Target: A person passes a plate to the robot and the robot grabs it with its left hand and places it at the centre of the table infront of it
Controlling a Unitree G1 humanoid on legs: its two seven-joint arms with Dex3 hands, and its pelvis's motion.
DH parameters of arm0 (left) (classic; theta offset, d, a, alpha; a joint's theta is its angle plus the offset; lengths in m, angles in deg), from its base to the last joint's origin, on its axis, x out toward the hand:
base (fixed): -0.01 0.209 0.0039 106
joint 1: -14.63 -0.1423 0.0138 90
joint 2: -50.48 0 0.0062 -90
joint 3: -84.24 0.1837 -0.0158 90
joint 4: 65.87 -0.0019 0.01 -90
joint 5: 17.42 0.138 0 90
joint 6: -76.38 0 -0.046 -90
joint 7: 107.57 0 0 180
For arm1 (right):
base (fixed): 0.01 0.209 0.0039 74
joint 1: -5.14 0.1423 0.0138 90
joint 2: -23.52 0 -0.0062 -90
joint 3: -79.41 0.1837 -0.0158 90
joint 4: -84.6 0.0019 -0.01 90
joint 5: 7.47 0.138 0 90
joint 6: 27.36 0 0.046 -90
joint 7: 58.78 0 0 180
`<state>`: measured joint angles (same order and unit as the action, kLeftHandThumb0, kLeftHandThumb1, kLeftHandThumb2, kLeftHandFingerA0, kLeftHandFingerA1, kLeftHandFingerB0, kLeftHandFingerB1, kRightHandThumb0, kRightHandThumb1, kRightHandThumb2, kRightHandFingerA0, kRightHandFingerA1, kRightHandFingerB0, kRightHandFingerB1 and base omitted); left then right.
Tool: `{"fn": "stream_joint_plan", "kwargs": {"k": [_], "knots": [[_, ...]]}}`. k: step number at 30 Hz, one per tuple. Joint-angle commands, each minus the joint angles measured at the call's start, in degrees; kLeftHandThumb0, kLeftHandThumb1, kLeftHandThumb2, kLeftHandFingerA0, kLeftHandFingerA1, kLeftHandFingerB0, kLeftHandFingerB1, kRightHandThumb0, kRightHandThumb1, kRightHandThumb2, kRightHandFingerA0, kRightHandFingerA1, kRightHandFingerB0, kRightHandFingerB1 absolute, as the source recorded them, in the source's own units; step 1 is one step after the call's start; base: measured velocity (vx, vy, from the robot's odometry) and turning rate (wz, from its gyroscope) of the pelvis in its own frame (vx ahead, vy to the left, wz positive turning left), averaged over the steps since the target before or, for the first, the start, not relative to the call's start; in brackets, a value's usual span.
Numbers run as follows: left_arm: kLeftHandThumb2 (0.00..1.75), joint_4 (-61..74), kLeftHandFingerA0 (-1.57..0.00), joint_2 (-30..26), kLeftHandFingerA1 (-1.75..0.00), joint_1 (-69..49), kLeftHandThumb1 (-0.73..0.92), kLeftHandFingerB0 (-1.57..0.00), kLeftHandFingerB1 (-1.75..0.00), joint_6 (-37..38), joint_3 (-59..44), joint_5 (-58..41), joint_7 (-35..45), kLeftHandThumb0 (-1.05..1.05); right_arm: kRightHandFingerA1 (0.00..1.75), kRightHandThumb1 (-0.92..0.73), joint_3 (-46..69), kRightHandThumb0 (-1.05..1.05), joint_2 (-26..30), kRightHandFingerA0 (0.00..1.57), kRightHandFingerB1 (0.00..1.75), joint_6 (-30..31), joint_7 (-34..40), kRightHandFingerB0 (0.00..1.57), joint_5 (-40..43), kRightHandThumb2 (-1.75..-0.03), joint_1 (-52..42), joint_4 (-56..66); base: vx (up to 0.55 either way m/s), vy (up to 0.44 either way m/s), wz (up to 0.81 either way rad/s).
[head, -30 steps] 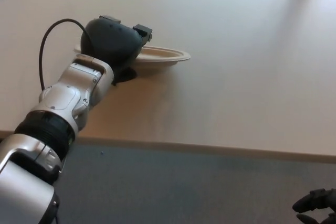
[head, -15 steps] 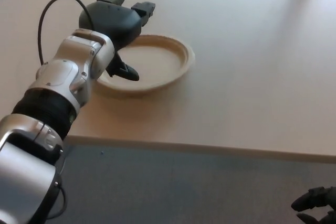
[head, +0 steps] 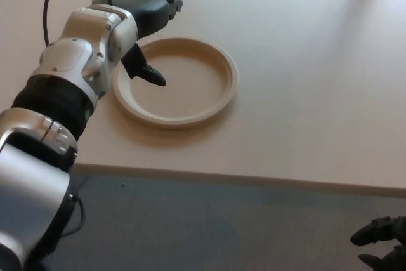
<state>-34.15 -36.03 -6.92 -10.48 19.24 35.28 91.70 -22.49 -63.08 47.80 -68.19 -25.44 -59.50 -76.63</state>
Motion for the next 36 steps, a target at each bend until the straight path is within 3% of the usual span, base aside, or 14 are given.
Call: {"fn": "stream_joint_plan", "kwargs": {"k": [1, 8, 11, 12, 13, 14, 15, 16, 17, 18, 20, 21, 23, 36], "knots": [[0.85, -8.2, -0.01, -2.6, -0.12, 11.8, 0.38, 0.0, 0.0, -9.0, -4.7, -10.8, 33.0, -0.7, 0.69, -0.57, 1.1, -0.4, 1.5, 0.73, 0.54, 1.2, -1.0, 0.58, 0.7, -0.62, 3.2, 0.2, 0.0, 0.0, 0.0], [0.96, 19.4, -0.07, -8.6, 0.0, -4.2, 0.48, 0.0, -0.09, -2.2, -12.3, -17.5, 20.1, -0.9, 0.68, -0.62, 1.1, -0.49, 1.5, 0.7, 0.54, 0.7, -1.2, 0.57, 0.8, -0.59, 3.4, 0.4, 0.0, 0.0, 0.0], [0.88, 42.6, -0.09, -10.9, -0.25, -19.1, 0.51, -0.05, -0.18, -1.0, -17.9, -21.2, 17.9, -0.91, 0.68, -0.62, 0.9, -0.49, 1.5, 0.68, 0.56, 0.0, -2.1, 0.56, 0.8, -0.6, 2.9, 0.5, 0.0, 0.0, 0.0], [0.6, 46.8, -0.13, -10.7, -0.27, -22.0, 0.61, -0.06, -0.25, -1.0, -19.5, -22.3, 17.6, -0.88, 0.68, -0.63, 1.0, -0.51, 1.6, 0.69, 0.55, -0.2, -2.0, 0.56, 0.8, -0.59, 2.8, 0.4, 0.0, 0.0, 0.0], [0.86, 54.8, 0.0, -10.2, -0.47, -28.0, 0.18, -0.01, -0.49, -1.1, -22.4, -24.1, 16.8, -0.38, 0.67, -0.63, 0.8, -0.52, 1.6, 0.72, 0.52, -0.1, -1.7, 0.57, 0.6, -0.58, 2.5, 0.3, 0.0, 0.0, 0.0], [0.86, 54.8, 0.0, -10.2, -0.47, -28.0, 0.18, -0.01, -0.49, -1.1, -22.4, -24.1, 16.8, -0.38, 0.67, -0.63, 0.8, -0.52, 1.6, 0.72, 0.52, -0.1, -1.7, 0.57, 0.6, -0.58, 2.5, 0.3, 0.0, 0.0, 0.0], [0.87, 62.9, -0.17, -10.0, -0.41, -35.2, 0.52, -0.06, -0.32, 1.0, -25.4, -26.0, 15.5, -0.82, 0.68, -0.63, 0.5, -0.51, 1.5, 0.71, 0.54, 0.3, -1.5, 0.57, 0.3, -0.58, 2.2, 0.1, 0.0, 0.0, 0.0], [0.87, 68.0, -0.17, -10.3, -0.41, -40.5, 0.52, -0.06, -0.32, 3.7, -27.5, -27.5, 14.4, -0.82, 0.68, -0.63, 0.4, -0.51, 1.3, 0.71, 0.54, 0.3, -1.4, 0.57, 0.2, -0.58, 2.0, 0.0, 0.0, 0.0, 0.0], [0.6, 70.7, -0.25, -10.2, -0.3, -43.2, 0.63, -0.14, -0.27, 4.3, -28.4, -28.1, 14.5, -0.78, 0.68, -0.63, 0.4, -0.51, 1.2, 0.7, 0.54, 0.3, -1.5, 0.57, 0.3, -0.59, 1.6, 0.0, 0.0, 0.0, 0.0], [0.83, 75.2, -0.19, -9.9, -0.4, -47.3, 0.52, -0.12, -0.37, 3.9, -29.7, -28.4, 15.2, -0.8, 0.68, -0.63, 0.4, -0.52, 1.1, 0.7, 0.54, 0.2, -1.6, 0.56, 0.3, -0.58, 0.8, -0.1, 0.0, 0.0, 0.0], [0.83, 78.9, -0.19, -9.7, -0.4, -50.6, 0.52, -0.12, -0.37, 3.3, -30.6, -28.5, 15.8, -0.8, 0.68, -0.63, 0.4, -0.52, 0.9, 0.7, 0.54, 0.1, -1.6, 0.56, 0.4, -0.58, 0.1, -0.2, 0.0, 0.0, 0.0], [0.59, 83.8, -0.28, -9.4, -0.32, -55.8, 0.6, -0.23, -0.29, 4.3, -32.2, -28.9, 15.9, -0.72, 0.68, -0.62, 0.1, -0.52, 0.8, 0.71, 0.54, 0.1, -1.5, 0.56, 0.2, -0.58, -0.4, -0.2, 0.0, 0.0, 0.0], [0.59, 90.9, -0.29, -8.9, -0.32, -63.7, 0.59, -0.25, -0.29, 5.6, -34.5, -29.6, 16.3, -0.69, 0.68, -0.62, -0.2, -0.53, 0.6, 0.72, 0.54, 0.1, -1.2, 0.57, -0.1, -0.58, -1.4, -0.5, 0.0, 0.0, 0.0], [0.62, 94.0, -0.61, -6.5, -0.44, -99.4, 0.53, -0.5, -0.39, 22.0, -47.5, -40.7, 13.5, -0.65, 0.66, -0.62, -0.7, -0.54, 0.1, 0.7, 0.54, -0.2, -0.8, 0.56, -0.3, -0.58, -4.1, -0.9, 0.0, 0.0, 0.0]]}}
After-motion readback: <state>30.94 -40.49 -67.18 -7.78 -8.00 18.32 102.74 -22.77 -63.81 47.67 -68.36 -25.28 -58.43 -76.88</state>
